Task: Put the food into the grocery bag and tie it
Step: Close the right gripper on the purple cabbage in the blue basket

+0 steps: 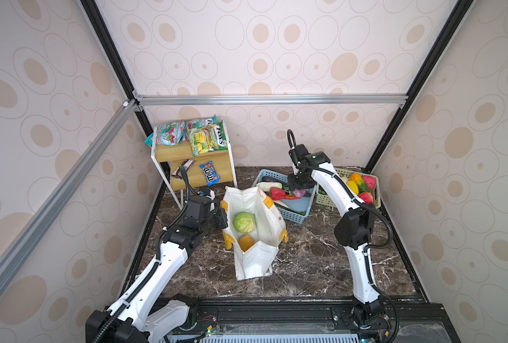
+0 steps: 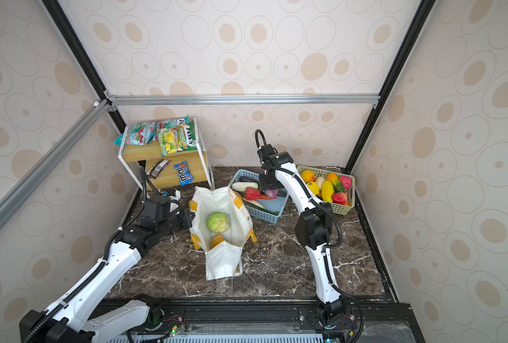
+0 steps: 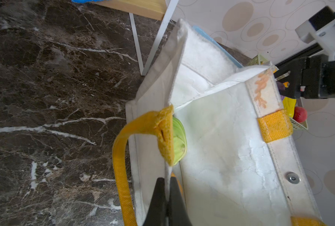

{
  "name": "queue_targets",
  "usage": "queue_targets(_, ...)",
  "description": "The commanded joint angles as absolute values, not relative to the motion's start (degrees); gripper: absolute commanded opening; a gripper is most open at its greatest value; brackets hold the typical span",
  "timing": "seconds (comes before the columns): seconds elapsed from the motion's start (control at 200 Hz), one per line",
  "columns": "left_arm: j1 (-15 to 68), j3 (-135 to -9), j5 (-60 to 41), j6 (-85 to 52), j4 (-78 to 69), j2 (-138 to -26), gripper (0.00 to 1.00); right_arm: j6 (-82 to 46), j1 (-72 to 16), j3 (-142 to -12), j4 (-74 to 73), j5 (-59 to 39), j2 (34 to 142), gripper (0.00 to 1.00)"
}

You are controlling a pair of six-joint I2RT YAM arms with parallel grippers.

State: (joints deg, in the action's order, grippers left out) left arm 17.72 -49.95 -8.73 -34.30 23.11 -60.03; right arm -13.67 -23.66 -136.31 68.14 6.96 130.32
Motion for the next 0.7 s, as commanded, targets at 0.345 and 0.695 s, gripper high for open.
queue_targets(0.345, 17.62, -50.02, -9.65, -34.45, 22.06, -59.59, 0.00, -14.86, -23.50, -133.20, 66.21, 0.81, 123.34, 0.62)
queue_targets(0.695, 17.64, -51.15, -9.59, -33.68, 22.99, -59.68, 0.00, -15.43, -23.43, -127.85, 65.09, 7.03, 130.71, 0.76)
